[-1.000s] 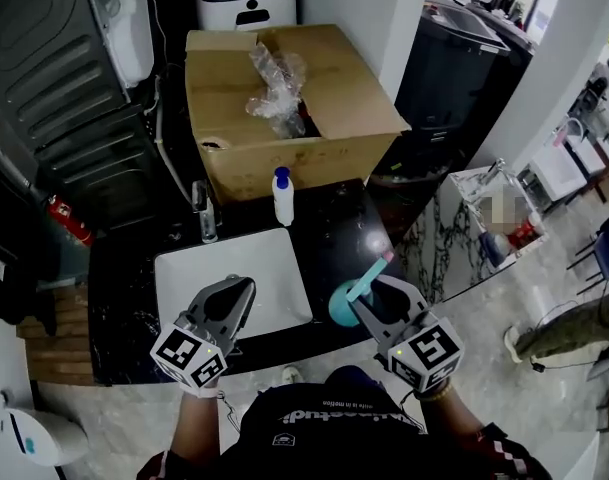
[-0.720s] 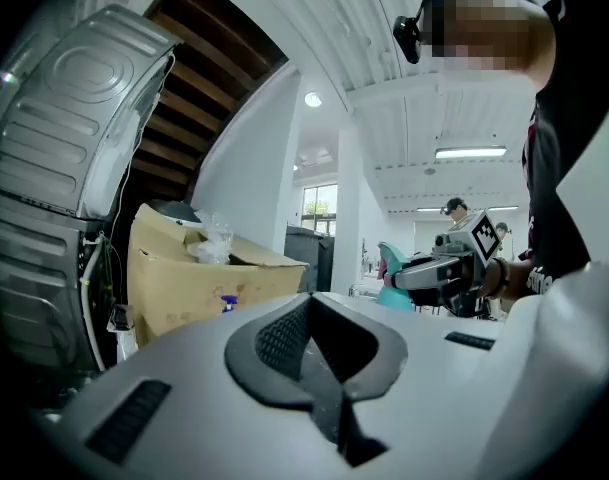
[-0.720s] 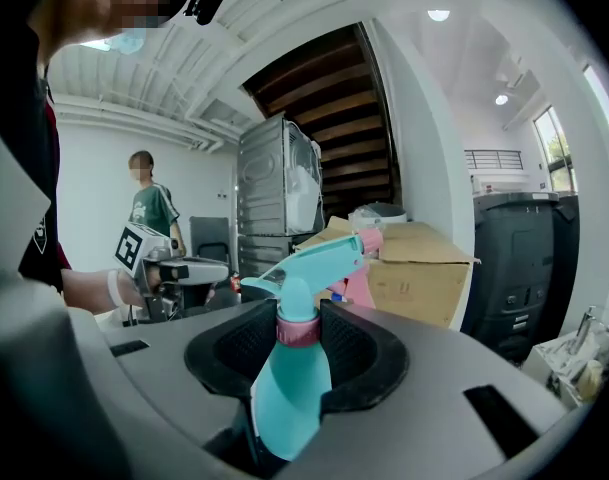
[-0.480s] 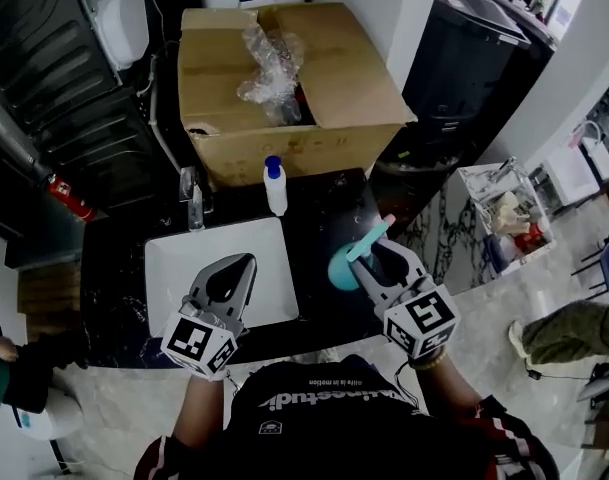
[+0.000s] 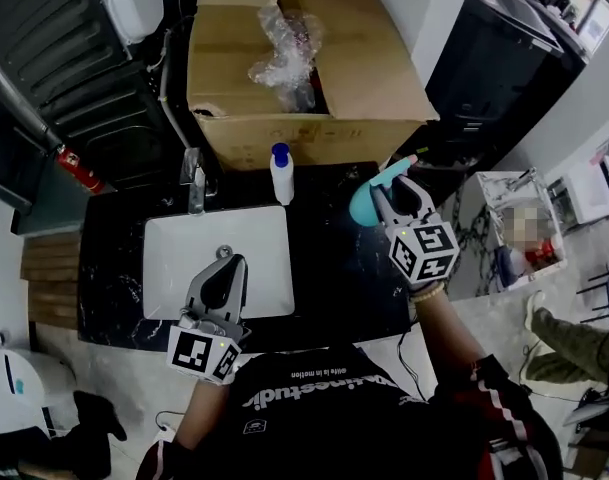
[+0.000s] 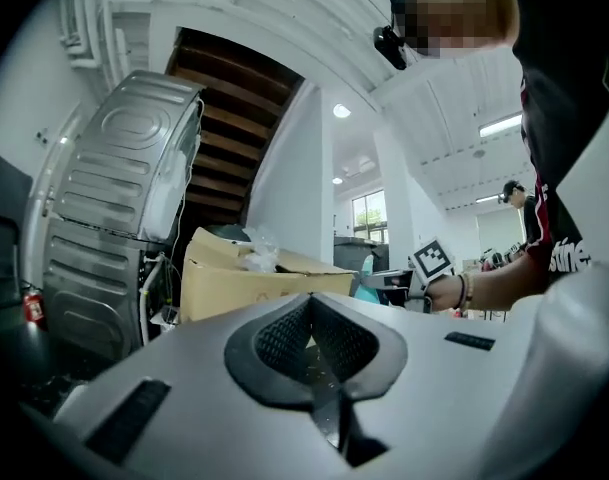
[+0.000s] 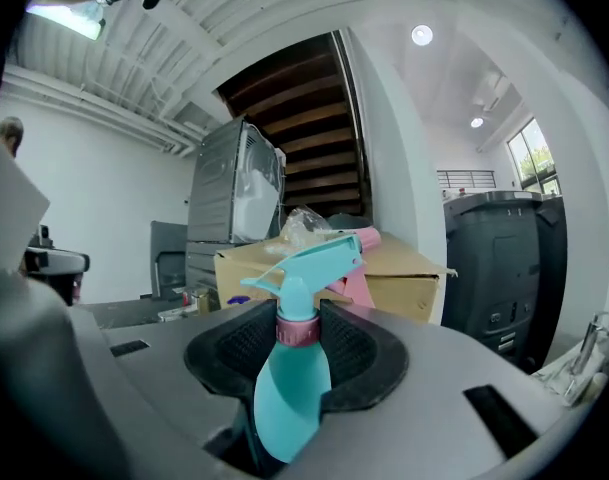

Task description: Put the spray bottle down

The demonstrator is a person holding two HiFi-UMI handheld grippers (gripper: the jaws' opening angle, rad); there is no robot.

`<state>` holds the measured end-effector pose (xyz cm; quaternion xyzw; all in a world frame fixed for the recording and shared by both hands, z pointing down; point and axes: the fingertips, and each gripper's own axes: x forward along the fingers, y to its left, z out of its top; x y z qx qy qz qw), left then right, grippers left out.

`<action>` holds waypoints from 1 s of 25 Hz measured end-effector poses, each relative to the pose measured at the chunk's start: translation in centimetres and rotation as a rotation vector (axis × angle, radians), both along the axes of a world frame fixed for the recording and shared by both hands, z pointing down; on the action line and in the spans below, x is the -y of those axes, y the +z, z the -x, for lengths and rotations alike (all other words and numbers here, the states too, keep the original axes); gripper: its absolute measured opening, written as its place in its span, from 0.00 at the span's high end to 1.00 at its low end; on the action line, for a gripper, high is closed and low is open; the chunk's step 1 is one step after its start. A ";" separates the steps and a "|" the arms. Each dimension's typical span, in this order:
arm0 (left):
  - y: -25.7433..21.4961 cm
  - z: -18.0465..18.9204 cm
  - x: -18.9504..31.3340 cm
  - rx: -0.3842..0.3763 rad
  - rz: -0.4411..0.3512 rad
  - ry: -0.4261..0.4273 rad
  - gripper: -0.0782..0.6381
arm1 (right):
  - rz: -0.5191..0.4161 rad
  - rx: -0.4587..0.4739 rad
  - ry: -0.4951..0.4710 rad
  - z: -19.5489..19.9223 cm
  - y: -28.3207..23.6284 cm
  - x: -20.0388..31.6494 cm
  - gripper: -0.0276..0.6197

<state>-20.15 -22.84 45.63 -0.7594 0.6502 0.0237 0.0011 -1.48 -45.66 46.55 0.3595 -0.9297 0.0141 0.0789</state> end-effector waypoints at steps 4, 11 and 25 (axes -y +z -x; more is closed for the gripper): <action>0.8 0.4 -0.4 -0.025 0.014 -0.053 0.87 | 0.004 -0.017 0.025 1.0 2.7 4.5 0.71; 2.0 0.3 -0.2 -0.023 0.050 -0.095 0.87 | 0.036 -0.002 0.038 2.7 7.6 9.2 0.71; 3.0 1.3 -0.1 -0.047 0.075 -0.146 0.87 | 0.037 -0.034 -0.051 4.9 11.8 10.0 0.71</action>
